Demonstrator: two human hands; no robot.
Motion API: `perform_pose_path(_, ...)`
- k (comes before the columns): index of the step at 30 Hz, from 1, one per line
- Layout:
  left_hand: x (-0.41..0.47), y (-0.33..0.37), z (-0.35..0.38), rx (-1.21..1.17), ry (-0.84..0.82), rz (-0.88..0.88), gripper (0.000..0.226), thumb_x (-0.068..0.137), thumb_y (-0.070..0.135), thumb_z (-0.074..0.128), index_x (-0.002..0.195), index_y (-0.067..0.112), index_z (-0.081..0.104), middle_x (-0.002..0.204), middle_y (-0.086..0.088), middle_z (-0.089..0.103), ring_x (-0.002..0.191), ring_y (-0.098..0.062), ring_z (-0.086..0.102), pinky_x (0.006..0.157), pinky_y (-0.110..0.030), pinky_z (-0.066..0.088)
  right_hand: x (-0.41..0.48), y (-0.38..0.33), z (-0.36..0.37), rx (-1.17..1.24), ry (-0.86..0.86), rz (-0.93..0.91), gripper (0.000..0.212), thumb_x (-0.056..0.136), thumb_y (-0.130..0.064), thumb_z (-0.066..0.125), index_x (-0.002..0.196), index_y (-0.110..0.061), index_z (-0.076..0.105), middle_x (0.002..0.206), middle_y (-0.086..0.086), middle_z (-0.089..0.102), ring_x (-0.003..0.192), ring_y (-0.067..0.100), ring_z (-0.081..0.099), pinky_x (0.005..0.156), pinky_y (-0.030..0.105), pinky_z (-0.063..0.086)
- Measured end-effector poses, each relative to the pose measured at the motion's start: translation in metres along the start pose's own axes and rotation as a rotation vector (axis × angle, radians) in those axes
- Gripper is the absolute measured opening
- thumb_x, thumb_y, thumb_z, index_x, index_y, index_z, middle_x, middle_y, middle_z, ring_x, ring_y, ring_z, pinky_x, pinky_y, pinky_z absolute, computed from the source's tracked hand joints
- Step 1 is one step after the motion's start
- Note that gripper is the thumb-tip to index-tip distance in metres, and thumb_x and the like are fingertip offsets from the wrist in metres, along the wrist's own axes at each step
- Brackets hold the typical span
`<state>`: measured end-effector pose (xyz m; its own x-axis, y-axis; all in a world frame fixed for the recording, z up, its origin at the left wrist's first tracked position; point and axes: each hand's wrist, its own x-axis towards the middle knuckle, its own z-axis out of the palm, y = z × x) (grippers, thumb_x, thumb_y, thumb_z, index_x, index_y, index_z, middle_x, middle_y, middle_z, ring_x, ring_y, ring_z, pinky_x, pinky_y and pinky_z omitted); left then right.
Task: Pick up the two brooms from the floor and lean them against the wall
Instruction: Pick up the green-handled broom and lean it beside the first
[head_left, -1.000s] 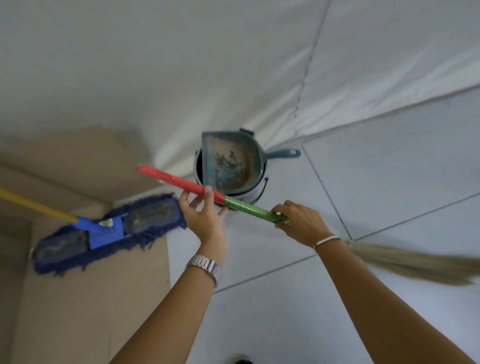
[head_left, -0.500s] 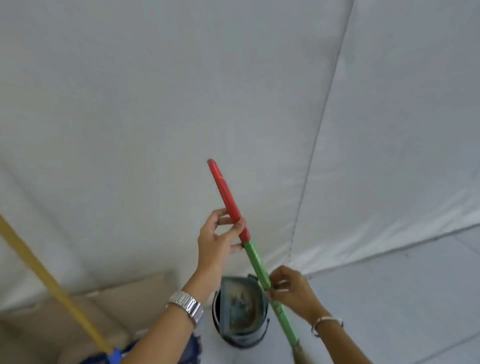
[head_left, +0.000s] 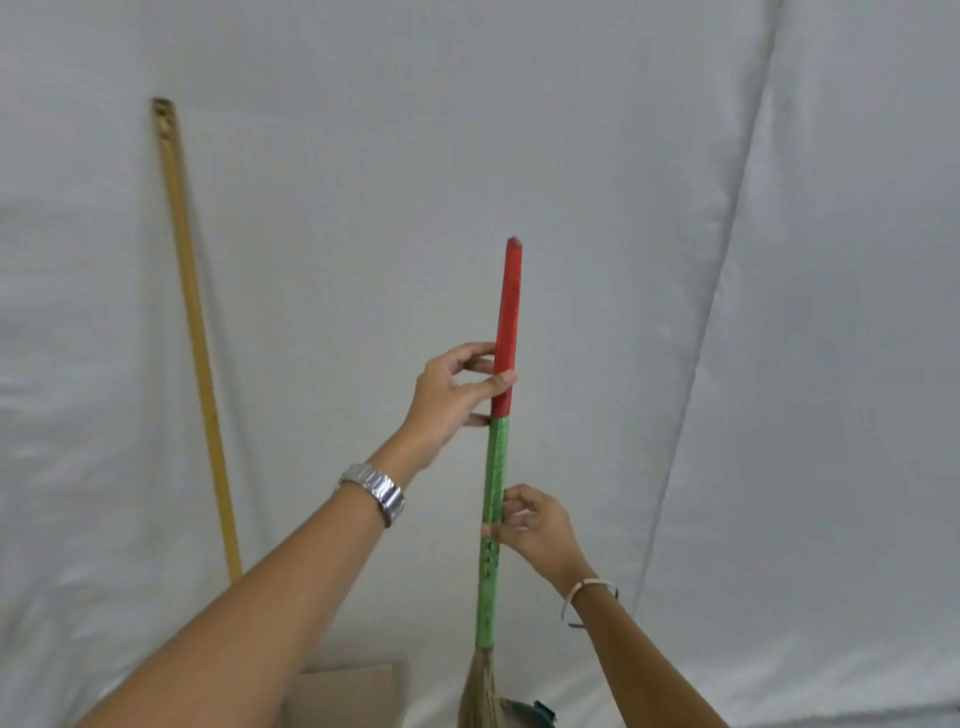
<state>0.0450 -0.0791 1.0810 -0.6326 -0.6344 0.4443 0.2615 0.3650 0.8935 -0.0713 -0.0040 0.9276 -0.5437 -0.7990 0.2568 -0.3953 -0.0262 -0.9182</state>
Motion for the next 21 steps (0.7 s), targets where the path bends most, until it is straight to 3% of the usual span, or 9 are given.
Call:
perform_pose_path(3, -0.006, 0.048, -0.032, 0.025, 0.044, 0.064, 0.03, 0.08, 0.011, 0.07, 0.107, 0.021, 0.062, 0.093, 0.001, 0.059, 0.086, -0.019, 0.067, 0.062, -0.036, 0.062, 0.006, -0.052, 0.016, 0.021, -0.025, -0.081, 0.031, 0.06, -0.006, 0.085, 0.077, -0.02, 0.062, 0.07, -0.004, 0.061, 0.061, 0.012, 0.06, 0.065, 0.021, 0.055)
perform_pose_path(7, -0.017, 0.093, -0.077, 0.027, 0.126, 0.116, 0.036, 0.084, 0.009, 0.065, 0.119, 0.013, 0.058, 0.101, -0.004, 0.057, 0.094, -0.021, 0.064, 0.066, -0.038, 0.061, 0.013, -0.109, 0.044, 0.039, -0.077, -0.171, 0.033, 0.059, -0.004, 0.085, 0.073, -0.021, 0.06, 0.071, 0.0, 0.062, 0.065, 0.019, 0.061, 0.073, 0.034, 0.058)
perform_pose_path(11, -0.027, 0.117, -0.13, -0.006, 0.231, 0.134, 0.037, 0.088, 0.009, 0.061, 0.124, 0.012, 0.054, 0.106, -0.006, 0.054, 0.097, -0.019, 0.06, 0.071, -0.04, 0.06, 0.018, -0.154, 0.087, 0.042, -0.112, -0.247, 0.034, 0.06, -0.003, 0.084, 0.074, -0.021, 0.059, 0.072, -0.003, 0.056, 0.06, 0.016, 0.057, 0.064, 0.022, 0.057)
perform_pose_path(14, -0.032, 0.124, -0.172, -0.021, 0.285, 0.146, 0.036, 0.089, 0.01, 0.059, 0.124, 0.014, 0.054, 0.101, -0.003, 0.054, 0.096, -0.017, 0.059, 0.069, -0.039, 0.06, 0.021, -0.176, 0.124, 0.065, -0.142, -0.273, 0.034, 0.06, -0.003, 0.084, 0.077, -0.02, 0.06, 0.073, -0.002, 0.055, 0.067, 0.021, 0.057, 0.072, 0.034, 0.058)
perform_pose_path(18, -0.044, 0.122, -0.241, -0.043, 0.326, 0.11, 0.037, 0.086, 0.009, 0.063, 0.122, 0.014, 0.055, 0.108, -0.008, 0.058, 0.101, -0.02, 0.062, 0.073, -0.044, 0.059, 0.02, -0.202, 0.185, 0.083, -0.201, -0.25, 0.04, 0.06, 0.001, 0.083, 0.094, 0.001, 0.063, 0.078, 0.006, 0.056, 0.07, 0.025, 0.058, 0.078, 0.042, 0.058)
perform_pose_path(21, -0.053, 0.114, -0.298, 0.038, 0.292, 0.065, 0.041, 0.083, 0.011, 0.067, 0.123, 0.01, 0.054, 0.111, -0.011, 0.059, 0.096, -0.018, 0.065, 0.067, -0.038, 0.061, 0.021, -0.219, 0.236, 0.091, -0.208, -0.231, 0.044, 0.06, 0.001, 0.084, 0.097, 0.004, 0.062, 0.079, 0.01, 0.057, 0.07, 0.026, 0.058, 0.078, 0.044, 0.057)
